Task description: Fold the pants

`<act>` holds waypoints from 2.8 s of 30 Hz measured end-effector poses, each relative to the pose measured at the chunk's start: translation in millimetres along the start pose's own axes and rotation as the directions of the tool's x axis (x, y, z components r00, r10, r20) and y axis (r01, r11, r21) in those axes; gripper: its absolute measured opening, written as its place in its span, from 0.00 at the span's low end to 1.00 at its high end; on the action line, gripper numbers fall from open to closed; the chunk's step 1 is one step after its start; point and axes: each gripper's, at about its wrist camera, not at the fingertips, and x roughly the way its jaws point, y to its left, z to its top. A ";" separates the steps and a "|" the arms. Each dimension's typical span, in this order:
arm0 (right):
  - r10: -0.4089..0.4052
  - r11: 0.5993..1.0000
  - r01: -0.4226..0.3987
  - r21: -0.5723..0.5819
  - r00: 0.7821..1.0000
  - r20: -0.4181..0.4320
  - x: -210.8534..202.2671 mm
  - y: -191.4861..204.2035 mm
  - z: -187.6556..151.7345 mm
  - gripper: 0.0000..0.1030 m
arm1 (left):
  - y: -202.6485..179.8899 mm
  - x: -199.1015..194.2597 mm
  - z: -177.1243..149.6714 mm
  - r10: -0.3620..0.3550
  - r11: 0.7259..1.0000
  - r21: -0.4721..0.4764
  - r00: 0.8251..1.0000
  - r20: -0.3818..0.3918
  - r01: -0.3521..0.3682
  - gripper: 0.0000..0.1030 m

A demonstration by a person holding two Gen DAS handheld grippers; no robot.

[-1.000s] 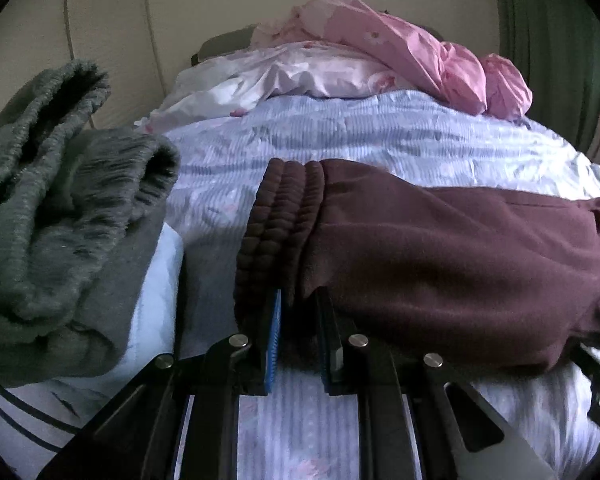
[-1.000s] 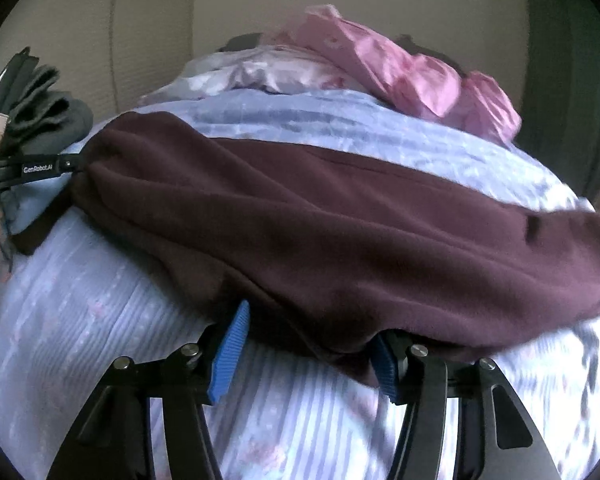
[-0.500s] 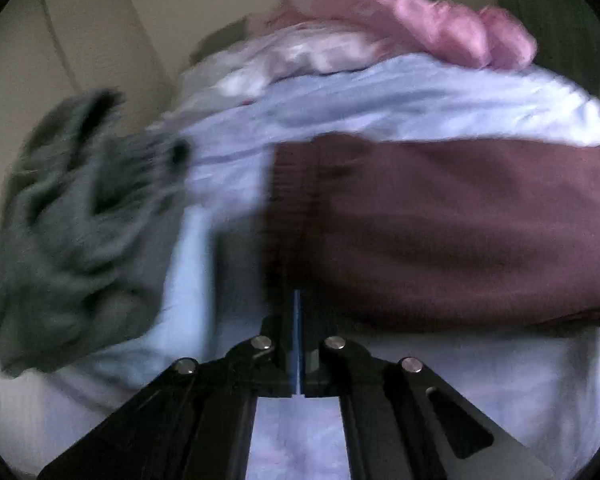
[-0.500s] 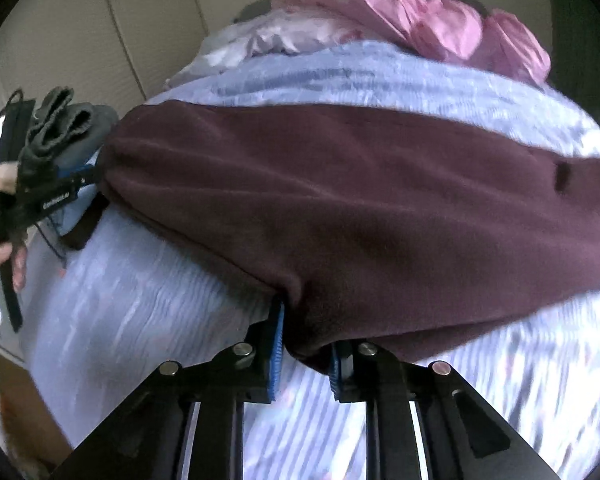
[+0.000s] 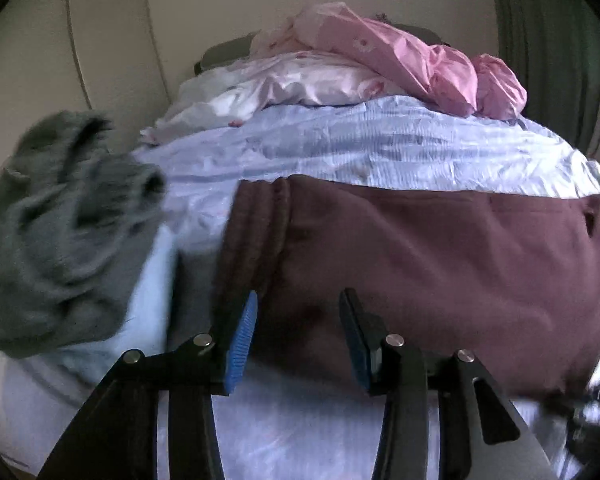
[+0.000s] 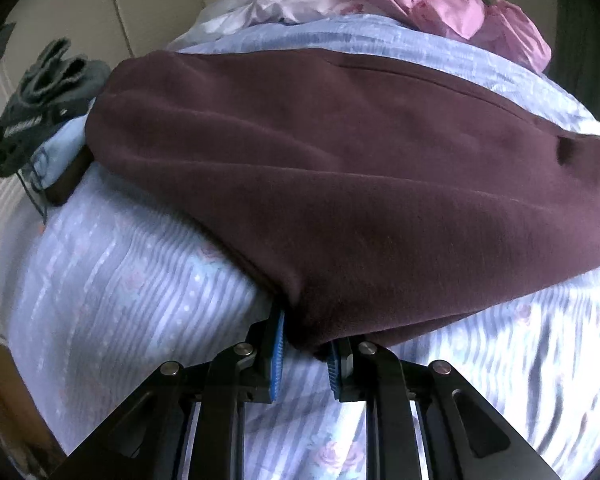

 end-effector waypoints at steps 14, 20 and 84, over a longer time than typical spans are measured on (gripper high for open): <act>-0.105 0.990 0.109 0.084 0.993 -0.053 2.7 10.6 17.9 0.34 | -6.1 41.7 13.0 0.177 0.984 0.004 0.974 -0.139 -0.178 0.50; -0.136 0.986 0.126 0.107 0.986 0.095 -56.3 -4.8 4.0 0.52 | -28.2 -55.5 15.0 0.185 0.982 0.028 0.981 0.059 -0.187 0.75; -0.218 0.913 0.215 0.347 0.975 -0.031 -77.6 -526.6 43.1 0.54 | -563.5 0.2 38.1 -0.380 0.867 0.307 0.920 -0.100 0.392 0.82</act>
